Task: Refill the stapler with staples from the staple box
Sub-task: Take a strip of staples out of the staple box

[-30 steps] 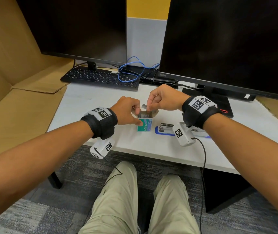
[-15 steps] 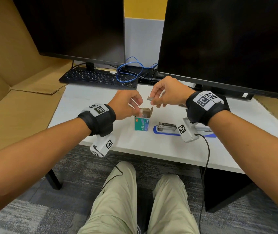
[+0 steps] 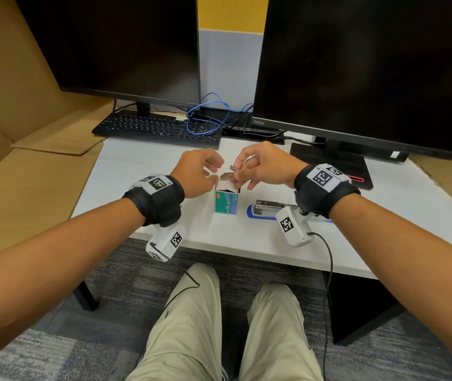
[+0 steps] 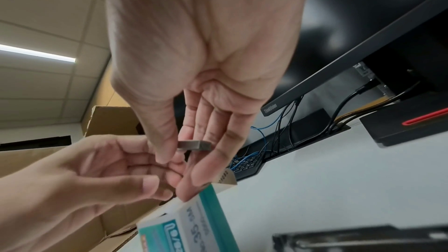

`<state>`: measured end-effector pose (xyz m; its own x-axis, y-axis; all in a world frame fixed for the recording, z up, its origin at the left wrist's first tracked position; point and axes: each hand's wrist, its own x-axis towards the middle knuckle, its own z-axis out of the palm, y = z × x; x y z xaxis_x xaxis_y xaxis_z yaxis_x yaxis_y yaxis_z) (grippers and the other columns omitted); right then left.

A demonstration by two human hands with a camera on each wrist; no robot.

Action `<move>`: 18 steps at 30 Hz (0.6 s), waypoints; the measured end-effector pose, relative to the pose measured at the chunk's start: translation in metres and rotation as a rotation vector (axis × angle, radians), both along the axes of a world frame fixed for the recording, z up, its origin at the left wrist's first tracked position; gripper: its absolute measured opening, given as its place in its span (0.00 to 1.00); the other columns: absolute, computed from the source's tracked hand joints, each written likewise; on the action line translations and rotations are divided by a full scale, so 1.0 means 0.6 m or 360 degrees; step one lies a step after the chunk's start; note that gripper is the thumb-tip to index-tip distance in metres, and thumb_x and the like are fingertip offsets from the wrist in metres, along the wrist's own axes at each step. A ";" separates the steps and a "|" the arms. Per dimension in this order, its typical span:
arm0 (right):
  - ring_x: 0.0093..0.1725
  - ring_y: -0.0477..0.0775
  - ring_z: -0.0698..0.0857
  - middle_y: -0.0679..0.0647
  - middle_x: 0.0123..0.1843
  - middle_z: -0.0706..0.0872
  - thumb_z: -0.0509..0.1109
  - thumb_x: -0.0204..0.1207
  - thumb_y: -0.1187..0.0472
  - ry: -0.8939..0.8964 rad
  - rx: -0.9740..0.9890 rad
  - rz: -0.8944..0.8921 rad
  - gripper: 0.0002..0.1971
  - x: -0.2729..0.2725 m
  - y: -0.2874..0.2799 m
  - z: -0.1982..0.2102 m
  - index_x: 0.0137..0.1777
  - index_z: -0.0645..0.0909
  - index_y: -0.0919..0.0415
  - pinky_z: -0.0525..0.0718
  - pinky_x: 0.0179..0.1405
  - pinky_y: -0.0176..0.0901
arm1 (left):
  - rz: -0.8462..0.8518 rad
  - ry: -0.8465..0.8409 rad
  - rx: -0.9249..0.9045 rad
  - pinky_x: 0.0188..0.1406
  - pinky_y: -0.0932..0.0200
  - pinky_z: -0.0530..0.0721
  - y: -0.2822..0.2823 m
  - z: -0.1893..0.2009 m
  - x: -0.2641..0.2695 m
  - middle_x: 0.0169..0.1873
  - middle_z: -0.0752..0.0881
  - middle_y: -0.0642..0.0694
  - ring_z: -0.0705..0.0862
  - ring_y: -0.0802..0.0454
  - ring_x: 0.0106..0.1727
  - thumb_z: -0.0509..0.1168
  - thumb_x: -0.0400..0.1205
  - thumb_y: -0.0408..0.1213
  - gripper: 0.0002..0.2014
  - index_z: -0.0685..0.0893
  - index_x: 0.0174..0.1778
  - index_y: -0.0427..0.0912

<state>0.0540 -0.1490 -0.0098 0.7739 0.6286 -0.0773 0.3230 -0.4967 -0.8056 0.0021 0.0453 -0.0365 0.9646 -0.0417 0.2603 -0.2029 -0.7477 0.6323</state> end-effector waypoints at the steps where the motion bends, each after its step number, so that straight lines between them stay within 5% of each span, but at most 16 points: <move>1: 0.50 0.55 0.94 0.62 0.48 0.94 0.74 0.78 0.62 -0.0015 -0.0014 0.0016 0.10 0.000 -0.001 0.000 0.54 0.81 0.68 0.93 0.46 0.48 | 0.0083 0.0050 -0.0002 0.53 0.57 0.86 0.004 -0.001 0.005 0.55 0.88 0.43 0.86 0.50 0.51 0.70 0.77 0.30 0.15 0.84 0.61 0.38; 5: 0.51 0.54 0.94 0.61 0.50 0.94 0.73 0.79 0.63 -0.0050 -0.0043 0.0051 0.06 -0.001 -0.001 0.000 0.52 0.82 0.64 0.93 0.48 0.47 | 0.0103 0.0550 -0.0324 0.65 0.47 0.83 0.005 0.006 0.020 0.61 0.86 0.37 0.85 0.43 0.55 0.64 0.81 0.28 0.21 0.76 0.72 0.36; 7: 0.51 0.55 0.94 0.62 0.50 0.94 0.74 0.78 0.64 -0.0054 -0.0025 0.0055 0.09 -0.001 -0.002 0.001 0.54 0.82 0.68 0.93 0.50 0.49 | 0.0058 0.0566 -0.0540 0.64 0.44 0.84 -0.002 0.013 0.021 0.61 0.86 0.34 0.85 0.42 0.54 0.63 0.81 0.24 0.21 0.76 0.72 0.32; 12: 0.52 0.55 0.94 0.61 0.50 0.94 0.75 0.77 0.65 -0.0072 -0.0073 0.0084 0.11 0.001 -0.006 0.002 0.56 0.82 0.68 0.91 0.54 0.54 | 0.0029 0.0507 -0.0494 0.62 0.43 0.87 -0.016 0.012 0.028 0.59 0.87 0.36 0.86 0.43 0.55 0.64 0.81 0.29 0.17 0.82 0.67 0.36; 18: 0.56 0.55 0.92 0.57 0.55 0.93 0.74 0.77 0.65 -0.0169 -0.0207 0.0182 0.11 -0.006 -0.008 0.005 0.57 0.83 0.67 0.90 0.57 0.56 | 0.0169 0.0735 -0.0565 0.65 0.42 0.84 -0.031 0.003 0.032 0.66 0.81 0.35 0.83 0.38 0.66 0.59 0.85 0.33 0.21 0.73 0.75 0.39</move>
<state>0.0504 -0.1538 -0.0069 0.7060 0.7031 -0.0850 0.4633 -0.5493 -0.6954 0.0211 0.0266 -0.0345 0.9755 0.0744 -0.2070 0.2171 -0.4755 0.8525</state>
